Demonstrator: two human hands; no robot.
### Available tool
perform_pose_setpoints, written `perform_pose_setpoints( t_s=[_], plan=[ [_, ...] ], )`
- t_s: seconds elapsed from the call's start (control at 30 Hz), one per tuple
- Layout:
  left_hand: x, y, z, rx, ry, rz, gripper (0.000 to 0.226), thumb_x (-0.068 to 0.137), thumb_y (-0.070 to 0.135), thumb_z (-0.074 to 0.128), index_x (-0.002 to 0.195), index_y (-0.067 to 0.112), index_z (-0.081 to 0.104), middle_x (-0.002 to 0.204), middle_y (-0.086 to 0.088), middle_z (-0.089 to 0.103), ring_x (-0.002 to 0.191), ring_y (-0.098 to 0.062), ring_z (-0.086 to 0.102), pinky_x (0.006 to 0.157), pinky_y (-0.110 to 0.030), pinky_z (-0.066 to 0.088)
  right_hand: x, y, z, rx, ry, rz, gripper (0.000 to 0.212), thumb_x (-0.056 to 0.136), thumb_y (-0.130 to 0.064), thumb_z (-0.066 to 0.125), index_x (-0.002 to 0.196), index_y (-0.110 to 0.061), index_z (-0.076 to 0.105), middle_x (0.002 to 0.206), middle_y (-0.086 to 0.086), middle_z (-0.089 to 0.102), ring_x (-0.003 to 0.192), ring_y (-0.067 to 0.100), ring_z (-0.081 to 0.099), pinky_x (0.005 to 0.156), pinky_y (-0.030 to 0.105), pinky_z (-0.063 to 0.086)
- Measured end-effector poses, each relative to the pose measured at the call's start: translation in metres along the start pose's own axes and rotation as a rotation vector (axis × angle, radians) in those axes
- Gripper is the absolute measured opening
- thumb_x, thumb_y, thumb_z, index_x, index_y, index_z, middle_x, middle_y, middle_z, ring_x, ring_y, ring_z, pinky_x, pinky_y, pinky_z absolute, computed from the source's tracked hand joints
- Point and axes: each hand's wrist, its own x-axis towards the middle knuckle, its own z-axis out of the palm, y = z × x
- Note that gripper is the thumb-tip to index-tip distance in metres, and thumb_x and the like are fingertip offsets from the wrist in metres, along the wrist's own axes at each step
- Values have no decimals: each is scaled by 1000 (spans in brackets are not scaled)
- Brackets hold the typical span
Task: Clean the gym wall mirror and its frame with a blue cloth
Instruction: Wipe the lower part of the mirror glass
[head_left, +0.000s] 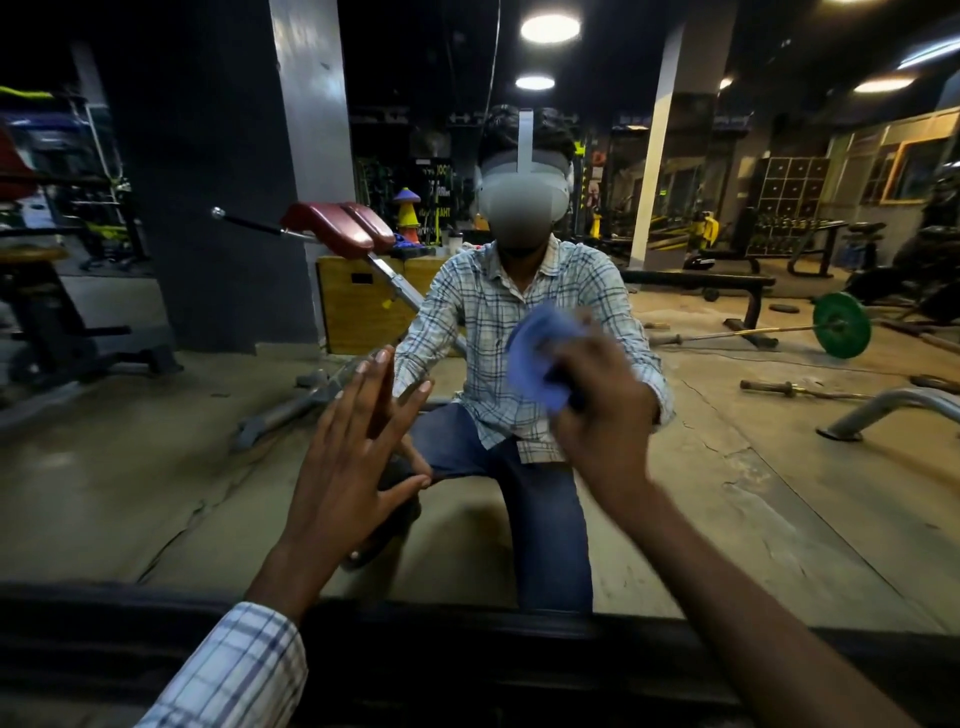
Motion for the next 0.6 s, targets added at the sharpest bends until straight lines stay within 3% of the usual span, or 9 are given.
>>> perform_pose_setpoints(
  t_s=[0.07, 0.13, 0.2, 0.27, 0.33, 0.4, 0.47, 0.53, 0.6],
  plan=[
    [-4, -4, 1, 7, 11, -13, 117, 70, 51, 90, 164, 26, 25, 174, -10, -3, 160, -31, 7, 120, -53, 28, 42, 5, -12, -7, 233, 126, 30, 84, -5, 78, 113, -12, 72, 113, 9, 64, 101, 16, 61, 81, 15, 48],
    [-8, -7, 3, 1, 20, -37, 117, 70, 49, 91, 164, 26, 25, 174, -10, -4, 160, -31, 8, 117, -56, 33, 50, 2, -6, 10, 286, 157, 26, 86, -6, 75, 111, -12, 73, 110, 7, 63, 98, 17, 62, 75, 21, 50],
    [-12, -10, 3, -10, 21, -54, 117, 70, 48, 90, 164, 27, 24, 174, -9, -4, 160, -30, 6, 117, -55, 32, 19, -11, 14, 32, 141, 76, 29, 81, -4, 61, 106, -11, 73, 113, 8, 64, 105, 25, 62, 85, 28, 48],
    [-13, -12, 1, -7, 12, -60, 118, 70, 49, 90, 165, 28, 23, 174, -9, -3, 160, -31, 8, 116, -54, 34, -31, -18, 38, 47, -164, -87, 35, 72, -5, 61, 104, -14, 73, 116, 8, 66, 110, 26, 62, 100, 32, 45],
    [-14, -13, -2, 1, -11, -61, 120, 69, 50, 90, 165, 27, 22, 174, -9, -3, 160, -32, 10, 115, -54, 35, -74, -19, 55, 23, -464, -206, 37, 74, -9, 69, 110, -16, 72, 113, 7, 64, 102, 28, 64, 87, 35, 54],
    [-13, -15, -4, 5, -19, -41, 121, 69, 49, 91, 165, 27, 21, 174, -9, -4, 160, -32, 9, 117, -51, 32, -85, -18, 58, 11, -557, -251, 35, 78, -14, 72, 114, -15, 71, 113, 8, 63, 98, 30, 65, 71, 44, 58],
    [-15, -19, -6, 5, -32, -40, 123, 68, 47, 92, 165, 28, 19, 174, -9, -6, 160, -31, 7, 118, -51, 28, -69, -16, 52, 3, -423, -216, 41, 75, -10, 74, 115, -12, 72, 116, 11, 65, 101, 30, 63, 75, 44, 57],
    [-18, -26, -8, -9, -27, -62, 123, 67, 45, 93, 165, 30, 21, 174, -8, -5, 160, -31, 7, 119, -53, 30, -38, -16, 38, -9, -162, -72, 44, 73, -2, 75, 116, -10, 72, 122, 12, 64, 110, 29, 61, 86, 44, 54],
    [-21, -33, -11, -2, -24, -68, 122, 67, 45, 94, 164, 30, 23, 174, -9, -3, 160, -32, 9, 117, -54, 34, -9, -15, 24, 24, 90, 110, 40, 78, 1, 77, 115, -10, 71, 117, 9, 63, 102, 24, 62, 79, 42, 55]
  ],
)
